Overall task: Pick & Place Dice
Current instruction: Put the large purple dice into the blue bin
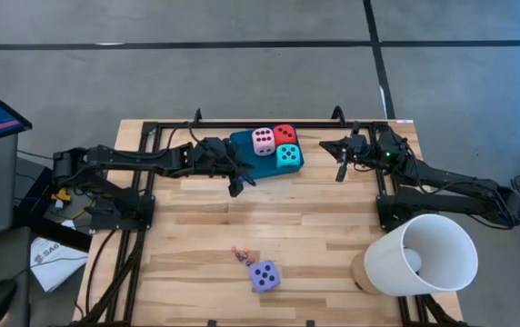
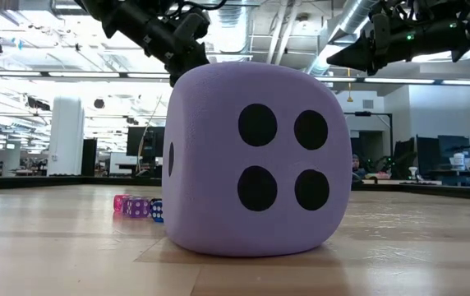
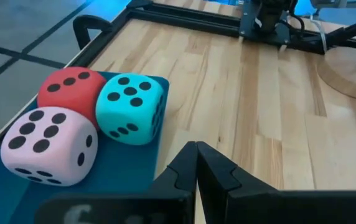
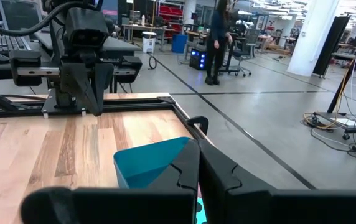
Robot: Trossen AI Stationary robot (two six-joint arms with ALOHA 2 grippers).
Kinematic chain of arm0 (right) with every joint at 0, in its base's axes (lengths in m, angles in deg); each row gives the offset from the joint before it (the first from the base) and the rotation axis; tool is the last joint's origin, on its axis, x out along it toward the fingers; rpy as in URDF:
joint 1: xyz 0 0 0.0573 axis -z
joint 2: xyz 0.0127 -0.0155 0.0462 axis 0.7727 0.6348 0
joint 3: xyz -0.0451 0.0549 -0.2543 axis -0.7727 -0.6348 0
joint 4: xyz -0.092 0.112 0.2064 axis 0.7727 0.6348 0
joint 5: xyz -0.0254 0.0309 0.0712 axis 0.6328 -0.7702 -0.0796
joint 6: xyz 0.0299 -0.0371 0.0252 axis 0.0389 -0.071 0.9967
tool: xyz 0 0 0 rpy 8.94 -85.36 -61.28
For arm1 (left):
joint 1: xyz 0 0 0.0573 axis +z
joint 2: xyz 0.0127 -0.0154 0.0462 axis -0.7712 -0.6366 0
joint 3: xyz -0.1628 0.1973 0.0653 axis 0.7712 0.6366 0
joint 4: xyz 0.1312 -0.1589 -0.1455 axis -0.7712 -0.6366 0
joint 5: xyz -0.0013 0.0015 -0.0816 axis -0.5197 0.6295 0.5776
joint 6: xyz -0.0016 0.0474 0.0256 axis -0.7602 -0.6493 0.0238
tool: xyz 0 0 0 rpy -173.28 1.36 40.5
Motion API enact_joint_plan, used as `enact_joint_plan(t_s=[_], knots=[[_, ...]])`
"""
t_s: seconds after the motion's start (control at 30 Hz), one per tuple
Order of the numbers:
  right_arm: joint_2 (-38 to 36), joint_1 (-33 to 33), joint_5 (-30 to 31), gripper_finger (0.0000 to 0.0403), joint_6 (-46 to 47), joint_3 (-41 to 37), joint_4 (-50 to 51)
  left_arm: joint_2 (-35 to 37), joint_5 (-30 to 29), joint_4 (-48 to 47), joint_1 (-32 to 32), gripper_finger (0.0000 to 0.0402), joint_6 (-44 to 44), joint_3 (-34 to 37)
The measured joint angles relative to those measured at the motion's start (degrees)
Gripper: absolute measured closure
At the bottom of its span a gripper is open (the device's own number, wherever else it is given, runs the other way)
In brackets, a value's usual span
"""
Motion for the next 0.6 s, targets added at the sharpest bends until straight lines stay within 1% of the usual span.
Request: enact_joint_plan(t_s=[0.6], knots=[[0.0,0.0,0.0,0.0403,-0.6,0.0,0.0,0.0,0.0,2.6,0.0,0.0402,0.0,0.0]])
